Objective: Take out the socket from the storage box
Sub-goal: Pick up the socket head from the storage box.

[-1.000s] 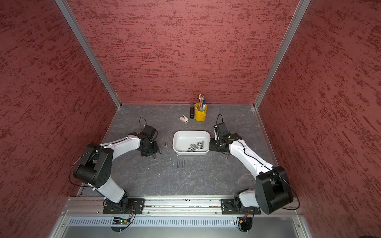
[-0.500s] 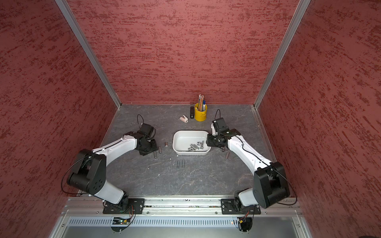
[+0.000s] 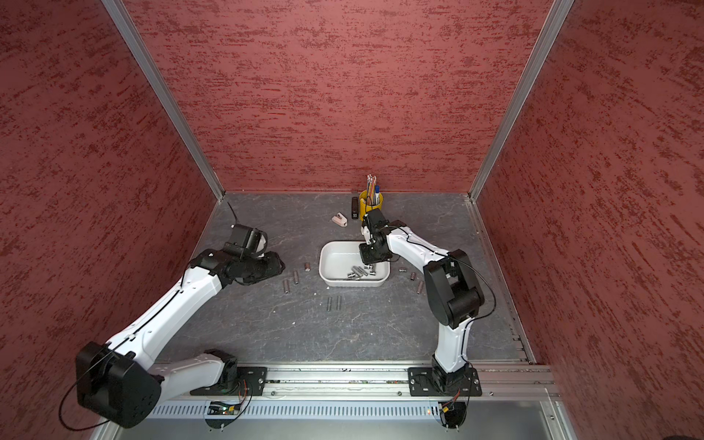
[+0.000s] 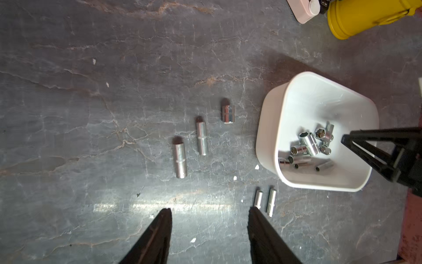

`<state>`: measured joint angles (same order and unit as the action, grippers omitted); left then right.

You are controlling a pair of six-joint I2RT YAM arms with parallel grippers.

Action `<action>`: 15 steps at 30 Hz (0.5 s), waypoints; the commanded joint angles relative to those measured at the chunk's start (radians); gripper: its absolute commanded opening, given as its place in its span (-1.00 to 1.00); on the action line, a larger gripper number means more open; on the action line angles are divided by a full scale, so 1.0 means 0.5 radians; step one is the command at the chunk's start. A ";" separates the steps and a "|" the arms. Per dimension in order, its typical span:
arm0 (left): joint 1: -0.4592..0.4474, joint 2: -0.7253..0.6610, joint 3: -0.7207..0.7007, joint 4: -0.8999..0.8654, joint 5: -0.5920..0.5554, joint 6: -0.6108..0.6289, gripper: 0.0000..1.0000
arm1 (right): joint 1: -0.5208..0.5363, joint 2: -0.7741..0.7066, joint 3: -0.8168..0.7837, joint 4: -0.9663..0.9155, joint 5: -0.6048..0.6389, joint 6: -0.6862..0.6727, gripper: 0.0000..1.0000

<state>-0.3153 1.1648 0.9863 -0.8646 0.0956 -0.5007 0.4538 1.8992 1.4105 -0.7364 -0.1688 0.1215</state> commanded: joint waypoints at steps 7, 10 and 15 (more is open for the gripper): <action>-0.004 -0.252 -0.047 -0.181 0.059 0.092 0.17 | 0.040 0.225 0.198 -0.191 0.141 -0.243 -0.26; -0.002 -0.231 -0.052 -0.151 0.074 0.109 0.18 | 0.049 0.249 0.188 -0.183 0.218 -0.243 -0.24; -0.002 -0.221 -0.063 -0.145 0.058 0.112 0.18 | 0.056 0.286 0.142 -0.103 0.329 -0.237 -0.21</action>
<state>-0.3153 1.0531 0.9661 -0.9394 0.1226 -0.4625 0.4782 2.0201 1.4906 -0.8013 -0.0639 0.0166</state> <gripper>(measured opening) 0.589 0.394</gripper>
